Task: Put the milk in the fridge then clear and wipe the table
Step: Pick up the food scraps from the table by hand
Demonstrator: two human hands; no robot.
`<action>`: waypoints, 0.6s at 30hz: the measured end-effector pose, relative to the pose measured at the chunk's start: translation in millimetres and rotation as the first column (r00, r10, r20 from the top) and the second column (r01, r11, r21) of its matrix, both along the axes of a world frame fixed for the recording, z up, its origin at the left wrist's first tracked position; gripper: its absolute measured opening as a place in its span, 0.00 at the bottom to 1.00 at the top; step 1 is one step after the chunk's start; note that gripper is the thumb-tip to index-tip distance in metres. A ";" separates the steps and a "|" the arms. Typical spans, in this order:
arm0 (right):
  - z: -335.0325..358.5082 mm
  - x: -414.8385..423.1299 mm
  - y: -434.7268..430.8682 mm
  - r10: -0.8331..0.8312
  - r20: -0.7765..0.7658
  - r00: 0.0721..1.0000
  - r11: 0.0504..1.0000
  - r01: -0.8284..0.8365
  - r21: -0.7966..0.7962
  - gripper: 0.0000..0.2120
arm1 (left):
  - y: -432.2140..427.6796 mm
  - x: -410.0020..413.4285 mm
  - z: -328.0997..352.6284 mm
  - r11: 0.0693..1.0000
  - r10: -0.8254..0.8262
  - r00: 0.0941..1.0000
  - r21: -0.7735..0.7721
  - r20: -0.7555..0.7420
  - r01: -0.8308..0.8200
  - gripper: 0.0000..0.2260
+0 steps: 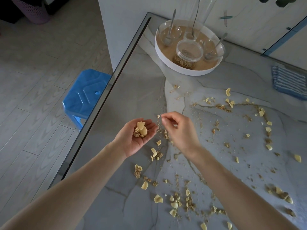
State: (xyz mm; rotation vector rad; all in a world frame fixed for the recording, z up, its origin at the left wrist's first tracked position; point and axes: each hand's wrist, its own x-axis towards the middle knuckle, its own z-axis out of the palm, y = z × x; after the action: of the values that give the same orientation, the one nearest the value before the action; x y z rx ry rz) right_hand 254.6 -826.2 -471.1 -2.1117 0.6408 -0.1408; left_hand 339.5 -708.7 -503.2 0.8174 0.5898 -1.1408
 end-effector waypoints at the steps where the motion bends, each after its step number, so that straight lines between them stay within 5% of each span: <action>1: -5.5 -5.6 -2.0 0.011 -0.051 0.999 0.999 -0.013 -0.036 0.09 | 2.4 1.2 -0.5 1.000 0.004 1.000 0.013 0.004 -0.004 0.13; 8: -34.0 -32.8 32.1 0.249 -0.526 0.813 0.900 -0.395 -0.185 0.25 | 21.2 1.9 -1.3 1.000 0.024 0.996 -0.008 0.081 -0.024 0.13; 13: -37.5 -33.1 36.1 0.222 -0.472 0.853 0.916 -0.348 -0.197 0.10 | 29.4 -3.7 -0.1 1.000 0.008 0.995 -0.001 0.098 -0.008 0.12; 18: -37.6 -31.6 28.7 0.211 -0.473 0.856 0.899 -0.360 -0.250 0.10 | 29.7 -8.9 -2.2 1.000 -0.030 0.994 0.009 0.101 0.029 0.13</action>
State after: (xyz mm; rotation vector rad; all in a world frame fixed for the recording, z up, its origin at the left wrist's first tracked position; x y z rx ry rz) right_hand 223.0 -797.6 -508.8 -2.5704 0.5706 0.4403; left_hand 330.6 -678.9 -505.4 0.8878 0.4994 -1.1179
